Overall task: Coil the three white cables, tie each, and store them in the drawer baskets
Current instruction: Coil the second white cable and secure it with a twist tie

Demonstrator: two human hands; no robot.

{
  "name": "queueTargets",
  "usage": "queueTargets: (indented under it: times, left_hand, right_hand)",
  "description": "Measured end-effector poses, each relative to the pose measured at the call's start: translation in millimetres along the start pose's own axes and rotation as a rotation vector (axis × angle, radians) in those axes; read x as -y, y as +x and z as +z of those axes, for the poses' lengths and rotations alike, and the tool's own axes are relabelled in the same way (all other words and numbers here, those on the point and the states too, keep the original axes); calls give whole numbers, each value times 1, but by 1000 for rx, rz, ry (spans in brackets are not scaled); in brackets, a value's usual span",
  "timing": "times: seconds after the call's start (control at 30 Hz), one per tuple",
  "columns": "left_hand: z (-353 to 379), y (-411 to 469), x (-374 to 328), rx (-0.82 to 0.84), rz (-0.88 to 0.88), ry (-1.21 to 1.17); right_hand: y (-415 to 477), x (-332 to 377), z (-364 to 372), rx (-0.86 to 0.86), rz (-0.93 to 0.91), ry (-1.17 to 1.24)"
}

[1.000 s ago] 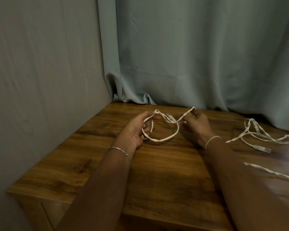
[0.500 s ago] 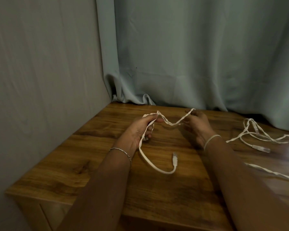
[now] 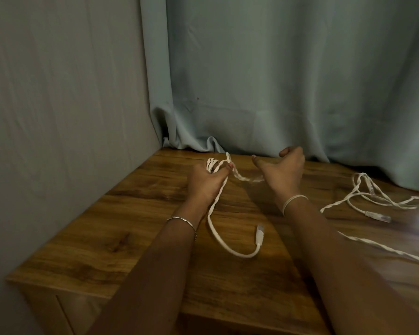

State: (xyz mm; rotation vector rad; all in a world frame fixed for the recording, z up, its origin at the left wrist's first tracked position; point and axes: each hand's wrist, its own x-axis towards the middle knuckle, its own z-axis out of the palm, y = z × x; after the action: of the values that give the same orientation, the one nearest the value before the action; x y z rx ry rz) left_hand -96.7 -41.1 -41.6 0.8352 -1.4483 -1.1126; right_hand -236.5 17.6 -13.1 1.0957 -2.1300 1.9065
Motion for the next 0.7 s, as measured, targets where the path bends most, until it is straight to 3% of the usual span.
queueTargets:
  times: [0.2,0.33,0.5,0.6,0.7]
  left_hand:
    - [0,2,-3,39,-160,-58]
    - [0,1,-4,83,-141,-76]
    - [-1,-1,-5,105,-166,-60]
    - [0,0,-6,91,-138,-10]
    - [0,-3,-8,126,-168,-73]
  right_hand:
    - [-8,-3,8,184,-205,38]
    - [-27,22,9,368,-337,210]
    - [-52,54,0,327,-581,357]
    - [-68,70,0,523,-466,434]
    - [-74,69,12,660,-264,331]
